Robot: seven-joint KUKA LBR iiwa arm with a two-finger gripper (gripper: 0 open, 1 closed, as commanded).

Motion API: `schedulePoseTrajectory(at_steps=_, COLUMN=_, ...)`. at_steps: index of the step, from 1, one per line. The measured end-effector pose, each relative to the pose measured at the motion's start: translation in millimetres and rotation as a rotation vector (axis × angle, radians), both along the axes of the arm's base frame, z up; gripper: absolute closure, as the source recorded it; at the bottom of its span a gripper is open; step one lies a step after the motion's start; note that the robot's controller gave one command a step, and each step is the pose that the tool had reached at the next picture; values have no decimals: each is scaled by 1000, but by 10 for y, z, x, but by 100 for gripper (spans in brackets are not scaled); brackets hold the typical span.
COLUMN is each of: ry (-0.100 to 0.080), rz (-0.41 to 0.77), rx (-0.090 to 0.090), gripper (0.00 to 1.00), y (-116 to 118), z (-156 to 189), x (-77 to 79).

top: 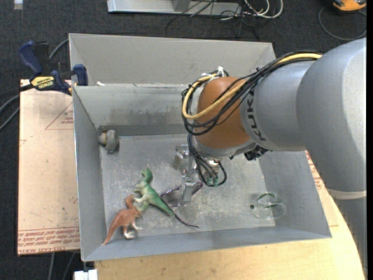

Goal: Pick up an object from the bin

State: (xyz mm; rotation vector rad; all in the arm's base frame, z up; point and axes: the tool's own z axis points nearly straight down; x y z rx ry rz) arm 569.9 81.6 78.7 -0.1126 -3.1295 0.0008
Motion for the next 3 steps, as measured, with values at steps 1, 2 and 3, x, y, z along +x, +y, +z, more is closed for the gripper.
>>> schedulePoseTrajectory(at_steps=1, ry=-10, rz=36, rx=2, gripper=0, y=-35, z=23, x=-18)
schedulePoseTrajectory(at_steps=2, ry=0, rz=92, rx=1, gripper=0, y=-407, z=-89, x=-246)
schedulePoseTrajectory(at_steps=3, ry=-12, rz=207, rx=5, gripper=100, y=-359, z=-84, x=-358)
